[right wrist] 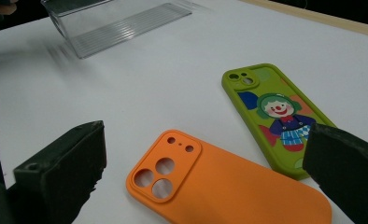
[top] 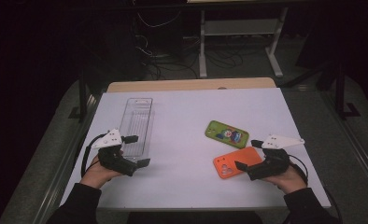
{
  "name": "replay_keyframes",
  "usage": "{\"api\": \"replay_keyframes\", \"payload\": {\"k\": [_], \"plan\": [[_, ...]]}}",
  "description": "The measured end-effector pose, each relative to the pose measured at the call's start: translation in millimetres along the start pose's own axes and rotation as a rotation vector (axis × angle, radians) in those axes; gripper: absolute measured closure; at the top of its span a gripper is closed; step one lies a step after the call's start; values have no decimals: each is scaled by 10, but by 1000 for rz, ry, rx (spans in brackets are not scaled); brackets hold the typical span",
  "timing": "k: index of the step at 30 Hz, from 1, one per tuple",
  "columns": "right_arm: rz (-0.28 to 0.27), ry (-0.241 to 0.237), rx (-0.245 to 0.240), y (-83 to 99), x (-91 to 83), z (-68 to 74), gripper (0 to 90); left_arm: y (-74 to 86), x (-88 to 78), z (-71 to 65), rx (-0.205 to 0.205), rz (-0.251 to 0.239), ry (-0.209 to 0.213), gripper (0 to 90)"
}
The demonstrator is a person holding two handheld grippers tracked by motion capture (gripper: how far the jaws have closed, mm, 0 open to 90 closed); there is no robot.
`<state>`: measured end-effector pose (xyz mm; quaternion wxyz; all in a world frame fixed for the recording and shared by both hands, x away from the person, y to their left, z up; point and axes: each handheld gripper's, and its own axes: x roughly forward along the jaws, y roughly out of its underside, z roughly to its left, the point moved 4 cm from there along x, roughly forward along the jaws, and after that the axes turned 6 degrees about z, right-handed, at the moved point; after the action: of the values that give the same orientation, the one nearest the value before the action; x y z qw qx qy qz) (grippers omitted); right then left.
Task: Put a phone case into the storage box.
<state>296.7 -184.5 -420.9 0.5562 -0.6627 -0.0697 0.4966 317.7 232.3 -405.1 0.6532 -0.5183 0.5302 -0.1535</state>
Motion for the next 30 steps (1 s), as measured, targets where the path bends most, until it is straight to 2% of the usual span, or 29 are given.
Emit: {"api": "replay_keyframes", "payload": {"k": [8, 13, 14, 17, 21, 23, 25, 30], "plan": [[-4, 0, 0, -6, -15, 2, 0, 1, 8, 4, 3, 5, -2, 0], [15, -10, -3, -22, 6, 7, 0, 15, 4, -16, 6, 13, 3, 0], [30, -16, -8, -34, 11, 4, 0, 18, 3, -13, 22, 20, 0, 0], [56, -27, -26, -66, 25, 33, 0, 20, 12, -33, 14, 11, 0, 0], [83, -25, -26, -93, 59, 38, 0, 19, 13, -20, 14, 10, 8, 0], [87, -26, -22, -105, 83, 29, 0, 17, 19, -20, 1, -2, 11, 0], [100, -23, -20, -116, 99, 9, 0, 22, 20, -9, 9, 4, 10, 0], [98, -21, -16, -208, 128, -31, 0, 20, 10, 7, -5, 0, 7, 0]]}}
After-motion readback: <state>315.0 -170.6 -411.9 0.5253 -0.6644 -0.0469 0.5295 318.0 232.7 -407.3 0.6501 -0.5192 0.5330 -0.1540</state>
